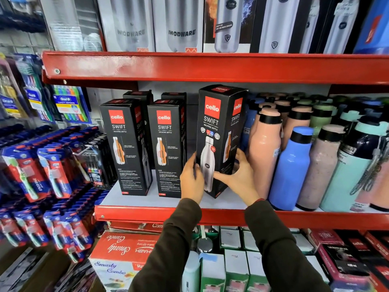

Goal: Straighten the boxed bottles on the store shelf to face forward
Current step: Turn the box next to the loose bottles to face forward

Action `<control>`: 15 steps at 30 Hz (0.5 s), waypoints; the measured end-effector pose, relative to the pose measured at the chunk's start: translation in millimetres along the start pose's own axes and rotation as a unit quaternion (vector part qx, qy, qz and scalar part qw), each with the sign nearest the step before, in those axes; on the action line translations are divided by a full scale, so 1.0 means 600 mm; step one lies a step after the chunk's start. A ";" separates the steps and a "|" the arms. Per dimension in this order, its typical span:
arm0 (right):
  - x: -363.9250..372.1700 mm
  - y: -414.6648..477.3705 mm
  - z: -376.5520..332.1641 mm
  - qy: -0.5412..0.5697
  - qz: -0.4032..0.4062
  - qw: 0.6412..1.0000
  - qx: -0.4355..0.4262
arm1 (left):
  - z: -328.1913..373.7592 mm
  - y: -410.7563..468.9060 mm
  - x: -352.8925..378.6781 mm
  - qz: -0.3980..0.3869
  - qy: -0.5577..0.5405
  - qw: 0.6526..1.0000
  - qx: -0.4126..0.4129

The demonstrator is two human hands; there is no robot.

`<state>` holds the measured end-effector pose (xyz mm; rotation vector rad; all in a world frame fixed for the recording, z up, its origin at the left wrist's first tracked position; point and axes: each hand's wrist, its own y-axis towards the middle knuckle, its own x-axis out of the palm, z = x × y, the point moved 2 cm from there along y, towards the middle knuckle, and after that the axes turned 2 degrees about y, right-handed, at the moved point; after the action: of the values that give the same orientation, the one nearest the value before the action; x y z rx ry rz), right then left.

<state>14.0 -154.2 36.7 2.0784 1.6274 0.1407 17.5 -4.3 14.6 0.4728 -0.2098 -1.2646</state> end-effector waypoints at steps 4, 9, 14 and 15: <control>-0.003 0.003 -0.005 0.010 -0.042 0.999 -0.004 | -0.008 0.006 -0.006 -0.031 -0.010 0.999 -0.015; -0.001 0.002 0.014 0.029 -0.062 0.997 -0.027 | -0.021 0.001 -0.009 -0.035 -0.031 0.999 -0.011; 0.009 0.000 0.021 0.023 -0.072 0.997 -0.014 | -0.029 0.000 -0.003 -0.018 -0.015 1.000 -0.002; 0.011 -0.001 0.022 0.015 -0.065 0.998 -0.012 | -0.031 0.000 -0.001 -0.013 -0.010 1.000 -0.002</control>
<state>20.5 -152.1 23.7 1.9548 1.7635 0.1465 25.1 0.4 -1.7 0.4613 -0.2184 -1.2959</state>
